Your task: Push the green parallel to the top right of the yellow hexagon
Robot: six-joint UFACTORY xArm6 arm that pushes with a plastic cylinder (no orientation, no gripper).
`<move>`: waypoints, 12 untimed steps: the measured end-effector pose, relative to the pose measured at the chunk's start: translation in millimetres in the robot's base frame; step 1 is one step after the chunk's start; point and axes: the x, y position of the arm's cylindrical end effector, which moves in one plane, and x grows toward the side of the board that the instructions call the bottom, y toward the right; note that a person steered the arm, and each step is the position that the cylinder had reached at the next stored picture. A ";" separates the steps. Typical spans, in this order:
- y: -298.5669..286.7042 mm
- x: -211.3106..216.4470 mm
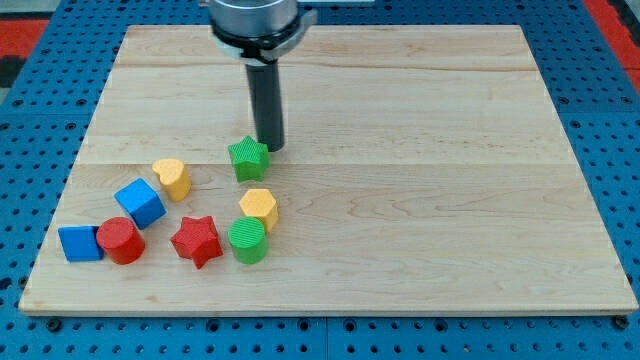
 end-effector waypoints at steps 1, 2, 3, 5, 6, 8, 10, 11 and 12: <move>-8.5 20.4; -8.5 36.5; -2.6 0.1; 68.8 -14.9; 73.6 0.0; 137.7 107.2; 119.1 203.2; 115.5 203.7; 67.7 202.8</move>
